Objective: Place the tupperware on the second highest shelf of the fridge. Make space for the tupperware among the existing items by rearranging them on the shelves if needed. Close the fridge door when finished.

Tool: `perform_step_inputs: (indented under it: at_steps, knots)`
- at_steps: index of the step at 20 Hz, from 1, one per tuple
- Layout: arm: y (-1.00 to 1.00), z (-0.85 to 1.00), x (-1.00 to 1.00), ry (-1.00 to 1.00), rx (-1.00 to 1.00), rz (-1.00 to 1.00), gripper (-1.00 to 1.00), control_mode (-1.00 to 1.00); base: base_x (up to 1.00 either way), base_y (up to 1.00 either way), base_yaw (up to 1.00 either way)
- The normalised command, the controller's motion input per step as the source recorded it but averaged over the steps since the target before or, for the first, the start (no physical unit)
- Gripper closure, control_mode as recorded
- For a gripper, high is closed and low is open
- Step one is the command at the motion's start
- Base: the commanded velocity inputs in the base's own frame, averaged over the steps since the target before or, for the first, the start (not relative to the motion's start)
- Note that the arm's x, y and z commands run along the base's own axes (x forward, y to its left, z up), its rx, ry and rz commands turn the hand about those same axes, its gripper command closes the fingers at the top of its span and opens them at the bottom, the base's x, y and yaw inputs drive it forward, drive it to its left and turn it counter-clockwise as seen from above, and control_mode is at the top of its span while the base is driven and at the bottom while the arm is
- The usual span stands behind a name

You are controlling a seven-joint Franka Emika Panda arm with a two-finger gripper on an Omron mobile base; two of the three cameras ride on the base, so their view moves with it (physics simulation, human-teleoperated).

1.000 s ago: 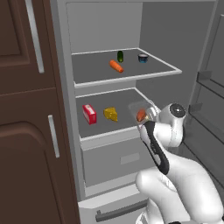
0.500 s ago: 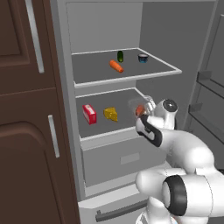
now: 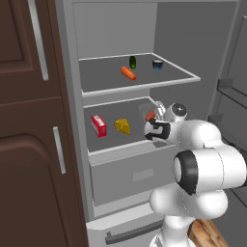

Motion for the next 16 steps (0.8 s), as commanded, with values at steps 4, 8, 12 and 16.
perform_step_inputs:
  at_steps: [4,8,12,16]
  knots:
    - [-0.04,-0.16,0.56,0.00,0.00,0.00,1.00,-1.00,0.00,0.00,0.00]
    - [-0.05,-0.32,0.56,0.00,0.00,0.00,1.00,-1.00,0.00,0.00,0.00]
    - [0.00,-0.58,0.48,0.05,0.00,0.00,1.00,-1.00,0.00,0.00,0.00]
    - [0.00,-0.47,0.48,0.04,0.00,0.00,-1.00,-1.00,0.00,0.00,0.00]
